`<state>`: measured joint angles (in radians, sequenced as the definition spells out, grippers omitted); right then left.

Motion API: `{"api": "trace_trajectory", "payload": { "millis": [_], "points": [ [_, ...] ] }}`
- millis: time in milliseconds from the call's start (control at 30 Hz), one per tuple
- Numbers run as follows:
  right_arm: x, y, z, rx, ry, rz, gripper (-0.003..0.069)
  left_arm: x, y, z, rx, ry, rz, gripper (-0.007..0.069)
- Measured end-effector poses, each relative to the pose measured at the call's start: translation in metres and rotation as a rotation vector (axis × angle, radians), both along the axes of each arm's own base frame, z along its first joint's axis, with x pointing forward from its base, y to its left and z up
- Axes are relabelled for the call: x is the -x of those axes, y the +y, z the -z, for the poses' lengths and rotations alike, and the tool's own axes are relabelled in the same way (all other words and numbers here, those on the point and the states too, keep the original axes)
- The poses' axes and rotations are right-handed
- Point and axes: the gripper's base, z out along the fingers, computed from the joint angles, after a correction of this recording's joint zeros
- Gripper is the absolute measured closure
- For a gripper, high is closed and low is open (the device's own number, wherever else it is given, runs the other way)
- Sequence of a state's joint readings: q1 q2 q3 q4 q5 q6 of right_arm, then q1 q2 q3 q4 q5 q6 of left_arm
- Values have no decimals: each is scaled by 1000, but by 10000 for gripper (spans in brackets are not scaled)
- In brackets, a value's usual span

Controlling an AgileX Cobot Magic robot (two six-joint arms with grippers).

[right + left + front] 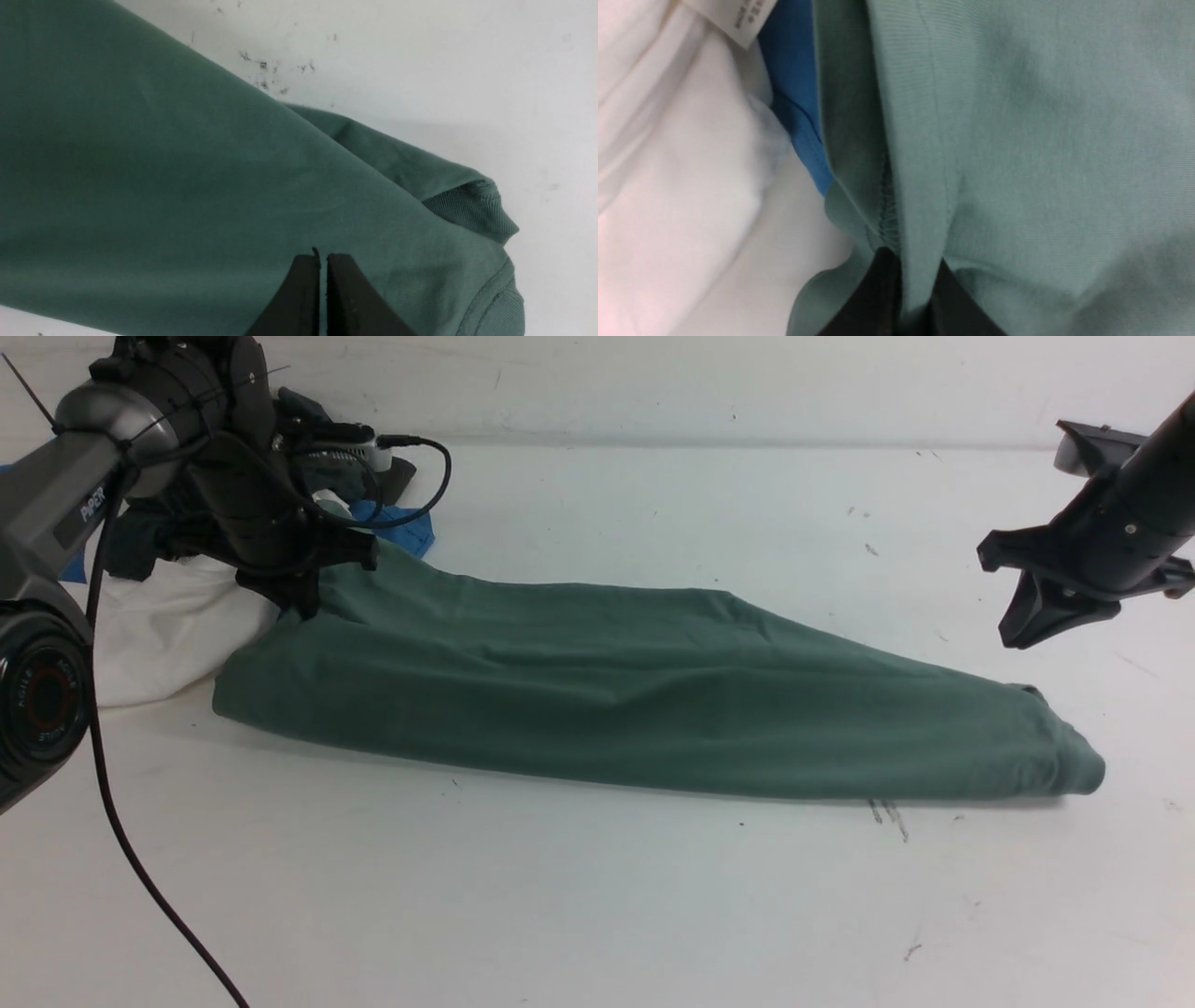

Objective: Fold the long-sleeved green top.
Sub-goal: Use the right arm to clamp the right edge of the fabric

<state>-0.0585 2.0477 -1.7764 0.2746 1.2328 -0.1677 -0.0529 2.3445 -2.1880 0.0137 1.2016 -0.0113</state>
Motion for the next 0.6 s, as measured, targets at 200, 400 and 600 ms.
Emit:
{"api": "trace_trajectory", "payload": {
  "millis": [200, 400, 600],
  "points": [
    [0, 1, 0, -9, -2, -6, 641, 0, 7, 0, -80, -5, -9, 506],
    [0, 2, -1, -22, -8, -21, 641, 0, 23, -3, -250, -12, -82, 291],
    [0, 7, -1, -11, -2, -10, 641, 1, 26, -4, -299, -4, -80, 331]
  ]
}}
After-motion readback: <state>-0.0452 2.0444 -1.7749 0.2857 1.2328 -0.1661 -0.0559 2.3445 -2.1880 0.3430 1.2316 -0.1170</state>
